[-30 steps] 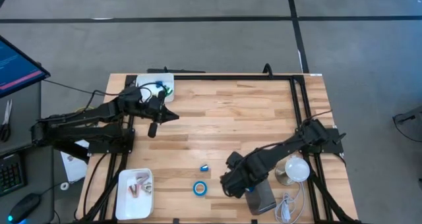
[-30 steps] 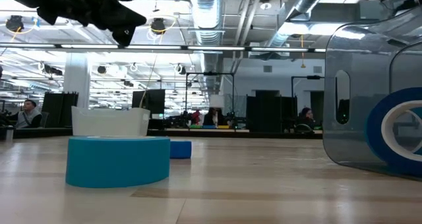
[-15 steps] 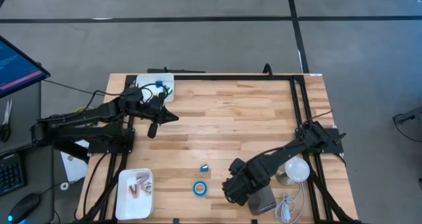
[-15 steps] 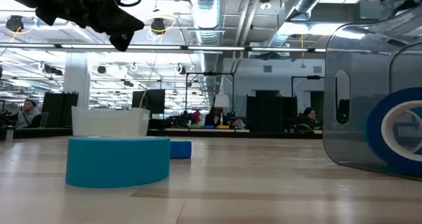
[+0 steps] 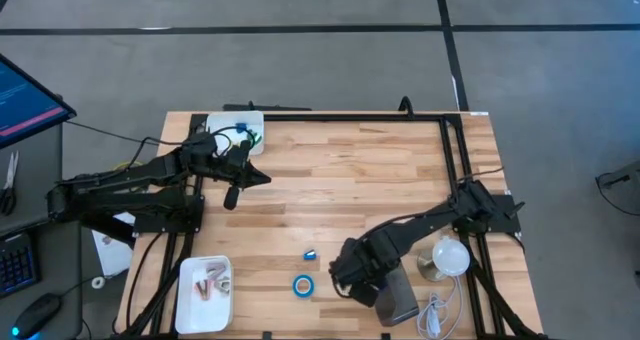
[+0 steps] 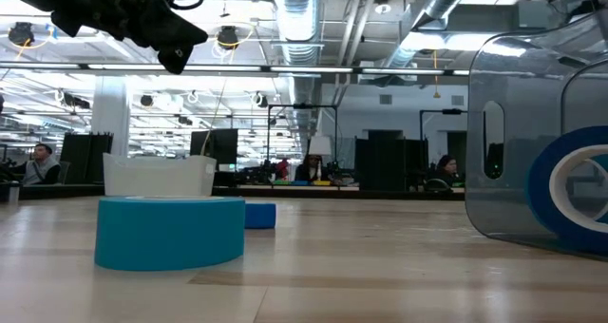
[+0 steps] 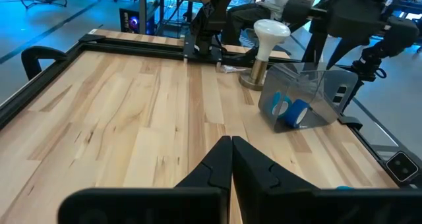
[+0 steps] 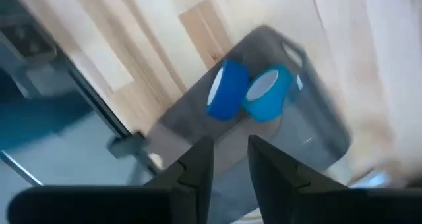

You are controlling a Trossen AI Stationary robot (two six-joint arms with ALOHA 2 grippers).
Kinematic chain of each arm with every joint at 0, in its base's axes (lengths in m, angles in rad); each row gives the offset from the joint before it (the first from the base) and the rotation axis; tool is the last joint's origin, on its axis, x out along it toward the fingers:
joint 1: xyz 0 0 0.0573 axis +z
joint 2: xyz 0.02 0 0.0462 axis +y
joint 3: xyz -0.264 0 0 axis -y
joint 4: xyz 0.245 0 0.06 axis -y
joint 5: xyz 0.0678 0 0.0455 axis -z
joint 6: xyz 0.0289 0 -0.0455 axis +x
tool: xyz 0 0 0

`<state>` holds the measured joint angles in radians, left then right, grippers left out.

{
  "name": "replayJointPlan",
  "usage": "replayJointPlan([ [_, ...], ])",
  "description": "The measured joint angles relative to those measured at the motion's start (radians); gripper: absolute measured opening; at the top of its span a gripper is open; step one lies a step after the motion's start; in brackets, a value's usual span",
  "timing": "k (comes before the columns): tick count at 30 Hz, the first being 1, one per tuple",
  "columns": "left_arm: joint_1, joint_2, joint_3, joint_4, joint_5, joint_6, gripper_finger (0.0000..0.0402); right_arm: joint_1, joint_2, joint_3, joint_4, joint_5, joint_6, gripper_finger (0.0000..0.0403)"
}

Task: Pick and place Stapler, Stapler remover, tape
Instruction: Adjust the black bin

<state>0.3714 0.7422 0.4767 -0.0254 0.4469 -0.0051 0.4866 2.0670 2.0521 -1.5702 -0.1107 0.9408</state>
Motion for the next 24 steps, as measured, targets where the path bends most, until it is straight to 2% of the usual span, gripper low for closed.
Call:
replayJointPlan([
  [3, 0.000, 0.000, 0.000, 0.000, 0.000, 0.000, 0.0003, -0.024, 0.000, 0.000, 0.000, -0.022, -0.205, 0.0087],
  [5, 0.000, 0.000, 0.000, 0.000, 0.000, 0.000, 0.0003, -0.045, 0.000, 0.000, 0.000, -0.023, -0.280, 0.0087],
  [13, 0.000, 0.000, 0.000, 0.000, 0.000, 0.000, 0.0003, -0.142, 0.000, 0.000, -0.001, -0.023, -0.405, 0.0087],
  [18, 0.000, 0.000, 0.000, 0.000, 0.000, 0.000, 0.0003, -0.159, 0.000, -0.002, 0.000, -0.042, -0.493, 0.0088],
  [24, 0.000, 0.000, 0.000, 0.000, 0.000, 0.009, 0.0003, -0.169, -0.002, -0.068, 0.010, -0.080, -0.535, 0.0087],
])
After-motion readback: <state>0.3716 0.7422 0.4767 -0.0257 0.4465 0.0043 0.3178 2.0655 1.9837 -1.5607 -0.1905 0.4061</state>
